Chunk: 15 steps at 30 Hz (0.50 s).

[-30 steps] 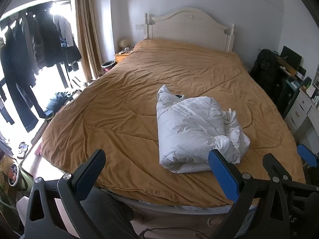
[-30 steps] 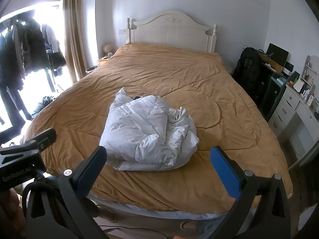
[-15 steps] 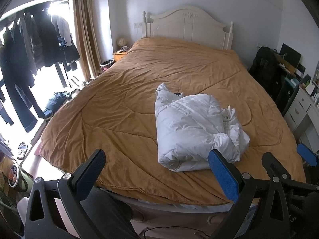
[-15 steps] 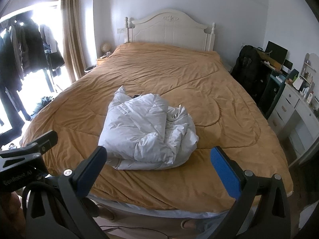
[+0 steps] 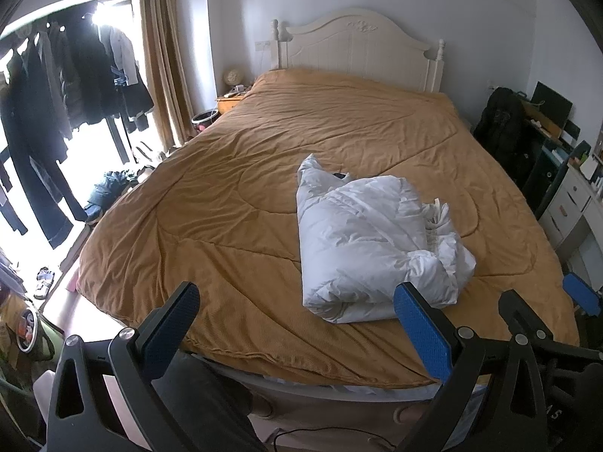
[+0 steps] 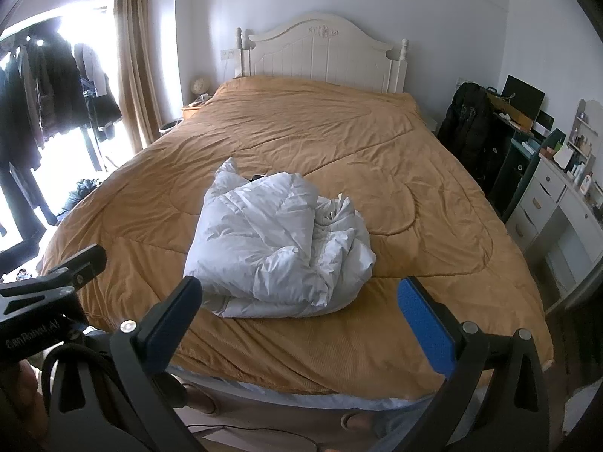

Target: Fold large clothes

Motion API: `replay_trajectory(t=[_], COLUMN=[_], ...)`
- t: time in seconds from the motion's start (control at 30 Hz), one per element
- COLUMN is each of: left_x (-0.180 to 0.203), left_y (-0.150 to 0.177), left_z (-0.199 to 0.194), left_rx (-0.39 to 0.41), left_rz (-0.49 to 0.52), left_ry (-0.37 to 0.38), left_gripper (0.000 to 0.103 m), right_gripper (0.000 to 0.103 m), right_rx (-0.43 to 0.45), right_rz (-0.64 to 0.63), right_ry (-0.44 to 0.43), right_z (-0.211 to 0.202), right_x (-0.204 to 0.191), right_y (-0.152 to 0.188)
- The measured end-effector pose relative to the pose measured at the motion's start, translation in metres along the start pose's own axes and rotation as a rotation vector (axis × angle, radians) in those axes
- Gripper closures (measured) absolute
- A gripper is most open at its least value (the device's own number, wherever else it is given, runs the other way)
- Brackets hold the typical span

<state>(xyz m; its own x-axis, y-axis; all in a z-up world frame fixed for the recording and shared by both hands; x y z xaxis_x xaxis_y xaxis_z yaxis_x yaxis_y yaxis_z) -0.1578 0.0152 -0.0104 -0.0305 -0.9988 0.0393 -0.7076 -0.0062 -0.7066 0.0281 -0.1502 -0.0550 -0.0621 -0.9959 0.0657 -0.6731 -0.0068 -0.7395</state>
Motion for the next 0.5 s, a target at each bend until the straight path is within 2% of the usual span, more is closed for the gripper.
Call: replay_trajectory(t=[0.5], left_x=[-0.0033], left_y=[-0.0005], left_z=[-0.0002], left_rx=[0.005], left_rz=[-0.004], left_ry=[-0.003], left_gripper=[0.0], right_gripper=[0.0], right_rx=[0.001], right_rz=[-0.002], right_ry=[0.006], right_z=[0.0003], right_x=[0.0019], right_y=[-0.002])
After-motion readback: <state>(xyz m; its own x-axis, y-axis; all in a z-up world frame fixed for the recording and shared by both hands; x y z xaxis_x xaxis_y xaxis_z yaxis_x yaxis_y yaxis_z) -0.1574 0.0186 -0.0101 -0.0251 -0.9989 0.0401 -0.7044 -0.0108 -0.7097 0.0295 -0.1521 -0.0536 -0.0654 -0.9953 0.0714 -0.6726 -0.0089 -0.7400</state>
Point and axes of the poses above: each gripper's, at about its wrist camera, not at the fingertips, and z roughly the way its jaws point, x to its right, y to its underside, the point moved 9 cm from there along z, roughly the way its jaws point, and after that the axes turned 4 degrees about y, right-handed, at the moved point
